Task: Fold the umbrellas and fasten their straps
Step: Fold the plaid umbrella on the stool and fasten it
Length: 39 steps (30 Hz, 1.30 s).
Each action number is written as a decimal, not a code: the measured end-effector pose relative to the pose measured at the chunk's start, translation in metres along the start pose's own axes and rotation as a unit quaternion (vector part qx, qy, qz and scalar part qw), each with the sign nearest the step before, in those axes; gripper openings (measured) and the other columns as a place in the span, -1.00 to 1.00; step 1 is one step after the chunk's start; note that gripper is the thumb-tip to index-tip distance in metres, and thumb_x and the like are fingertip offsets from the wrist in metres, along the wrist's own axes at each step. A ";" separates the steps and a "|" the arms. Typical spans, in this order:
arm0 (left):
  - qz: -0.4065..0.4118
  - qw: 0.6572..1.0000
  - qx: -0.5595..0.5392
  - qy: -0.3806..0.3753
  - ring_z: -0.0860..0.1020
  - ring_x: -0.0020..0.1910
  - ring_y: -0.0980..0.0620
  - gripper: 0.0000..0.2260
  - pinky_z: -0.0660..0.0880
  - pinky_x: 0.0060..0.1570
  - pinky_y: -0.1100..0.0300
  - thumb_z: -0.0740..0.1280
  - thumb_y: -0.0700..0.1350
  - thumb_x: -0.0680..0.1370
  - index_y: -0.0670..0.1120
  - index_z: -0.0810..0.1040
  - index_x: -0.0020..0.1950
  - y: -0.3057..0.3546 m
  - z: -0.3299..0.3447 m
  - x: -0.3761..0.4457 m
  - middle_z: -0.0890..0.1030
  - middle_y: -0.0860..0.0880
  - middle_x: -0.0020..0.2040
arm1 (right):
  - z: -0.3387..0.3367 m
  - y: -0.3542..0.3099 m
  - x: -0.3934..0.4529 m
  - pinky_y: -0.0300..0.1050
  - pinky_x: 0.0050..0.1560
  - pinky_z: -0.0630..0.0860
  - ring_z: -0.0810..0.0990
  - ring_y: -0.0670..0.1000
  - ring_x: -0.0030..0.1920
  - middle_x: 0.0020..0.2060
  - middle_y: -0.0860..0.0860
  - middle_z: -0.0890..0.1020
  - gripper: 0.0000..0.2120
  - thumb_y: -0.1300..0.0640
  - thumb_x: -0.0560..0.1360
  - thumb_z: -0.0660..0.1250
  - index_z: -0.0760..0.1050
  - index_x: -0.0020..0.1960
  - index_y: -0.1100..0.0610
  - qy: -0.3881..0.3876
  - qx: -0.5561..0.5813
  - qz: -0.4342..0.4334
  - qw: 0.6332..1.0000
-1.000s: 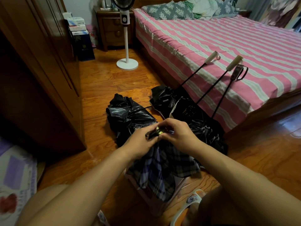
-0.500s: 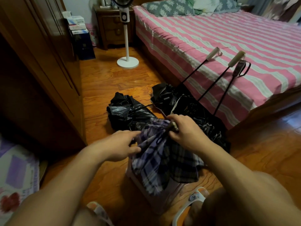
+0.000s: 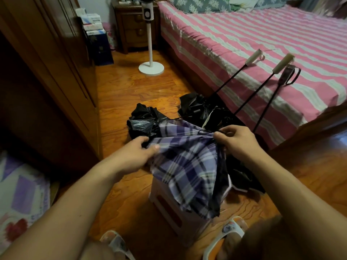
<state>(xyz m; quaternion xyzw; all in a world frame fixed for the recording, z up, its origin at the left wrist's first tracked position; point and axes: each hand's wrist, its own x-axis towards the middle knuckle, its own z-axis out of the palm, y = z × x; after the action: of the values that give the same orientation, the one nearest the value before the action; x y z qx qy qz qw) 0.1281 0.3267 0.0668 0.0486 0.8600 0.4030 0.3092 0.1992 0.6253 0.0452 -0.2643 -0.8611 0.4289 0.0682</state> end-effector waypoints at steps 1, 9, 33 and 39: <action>0.002 1.000 -0.022 0.015 0.55 0.12 0.05 -0.38 0.51 -0.01 0.06 0.28 0.21 0.63 0.04 0.20 0.62 0.000 0.000 0.002 0.53 0.04 0.29 | 0.003 0.002 -0.001 0.08 -0.01 0.66 0.70 0.06 -0.12 -0.11 0.00 0.72 -0.84 -0.07 0.51 0.50 0.66 0.00 -0.01 -0.008 0.024 0.005 1.000; -0.039 0.997 -0.034 -0.051 0.59 0.00 -0.08 -0.89 0.38 -0.17 0.13 0.31 0.02 0.66 0.05 0.53 0.17 -0.020 0.036 0.013 0.64 -0.09 0.08 | 0.042 0.070 -0.016 -0.20 -0.14 0.56 0.58 -0.01 -0.15 0.07 0.17 0.61 -0.73 0.28 0.54 0.45 0.47 0.18 0.14 -0.164 -0.015 0.110 0.980; 0.070 0.996 -0.007 0.059 0.60 -0.19 -0.01 -0.81 0.51 -0.17 0.10 0.47 0.06 0.55 -0.06 0.62 -0.07 -0.010 0.114 0.041 0.64 -0.02 -0.16 | 0.048 0.049 -0.029 -0.38 0.04 0.46 0.56 -0.12 0.24 0.24 -0.06 0.63 -0.52 0.38 0.56 0.21 0.52 0.37 0.00 -0.398 -0.108 -0.020 0.911; 0.079 0.995 0.039 0.046 0.54 0.04 0.01 -0.53 0.55 0.08 -0.02 0.56 0.14 0.42 0.10 0.36 0.15 -0.018 0.132 0.050 0.51 0.06 0.08 | 0.045 0.049 -0.021 -0.34 -0.01 0.54 0.49 0.01 0.38 0.42 0.03 0.49 -0.39 0.45 0.58 0.18 0.33 0.56 0.06 -0.377 -0.015 -0.008 0.926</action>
<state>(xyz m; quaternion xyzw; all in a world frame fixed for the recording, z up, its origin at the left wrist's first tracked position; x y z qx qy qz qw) 0.1664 0.4185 -0.0347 0.1099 0.8820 0.3940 0.2341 0.2214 0.6069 -0.0185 -0.0773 -0.8317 0.4836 -0.2616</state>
